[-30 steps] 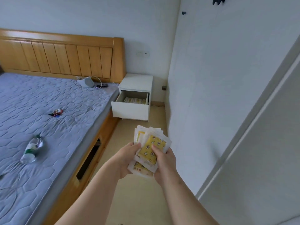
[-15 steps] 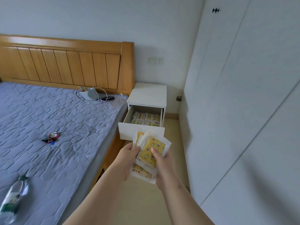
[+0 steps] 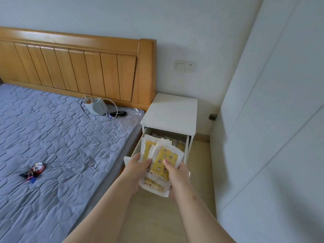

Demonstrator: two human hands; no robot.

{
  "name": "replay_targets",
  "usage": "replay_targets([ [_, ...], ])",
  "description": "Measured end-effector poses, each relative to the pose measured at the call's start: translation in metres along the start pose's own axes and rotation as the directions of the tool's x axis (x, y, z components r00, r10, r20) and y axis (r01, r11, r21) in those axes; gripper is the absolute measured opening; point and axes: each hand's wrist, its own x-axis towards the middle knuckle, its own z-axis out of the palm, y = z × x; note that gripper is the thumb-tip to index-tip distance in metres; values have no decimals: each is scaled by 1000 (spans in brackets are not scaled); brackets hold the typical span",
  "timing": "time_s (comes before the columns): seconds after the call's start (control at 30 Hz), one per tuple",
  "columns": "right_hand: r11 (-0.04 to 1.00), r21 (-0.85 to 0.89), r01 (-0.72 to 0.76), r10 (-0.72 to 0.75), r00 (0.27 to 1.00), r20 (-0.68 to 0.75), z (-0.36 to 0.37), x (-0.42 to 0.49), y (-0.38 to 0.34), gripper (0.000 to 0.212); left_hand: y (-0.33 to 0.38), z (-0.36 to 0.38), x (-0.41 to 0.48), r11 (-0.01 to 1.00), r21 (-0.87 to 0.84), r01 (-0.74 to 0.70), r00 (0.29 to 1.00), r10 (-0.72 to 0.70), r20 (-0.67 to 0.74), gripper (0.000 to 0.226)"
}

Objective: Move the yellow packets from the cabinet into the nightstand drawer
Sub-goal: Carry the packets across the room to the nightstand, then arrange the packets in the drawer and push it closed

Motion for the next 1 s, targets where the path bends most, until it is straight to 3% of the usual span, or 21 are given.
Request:
replay_targets([
  [0.2, 995, 46, -83, 83, 997, 2, 24, 91, -21, 19, 33, 3, 94, 999, 21, 45, 999, -45, 3, 17],
  [0.5, 995, 52, -84, 86, 995, -41, 51, 230, -27, 17, 65, 3, 246, 995, 70, 65, 979, -77, 191, 23],
  [0.63, 995, 14, -95, 95, 995, -26, 48, 297, 4, 17, 45, 5, 314, 993, 105, 52, 962, -78, 262, 25],
  [0.87, 992, 22, -127, 126, 992, 24, 31, 403, 85, 16, -29, 13, 424, 994, -13, 111, 923, -98, 373, 36],
  [1.0, 989, 0, -151, 150, 984, 93, 22, 450, 114, 18, -60, 15, 472, 982, -86, 171, 913, -125, 388, 29],
])
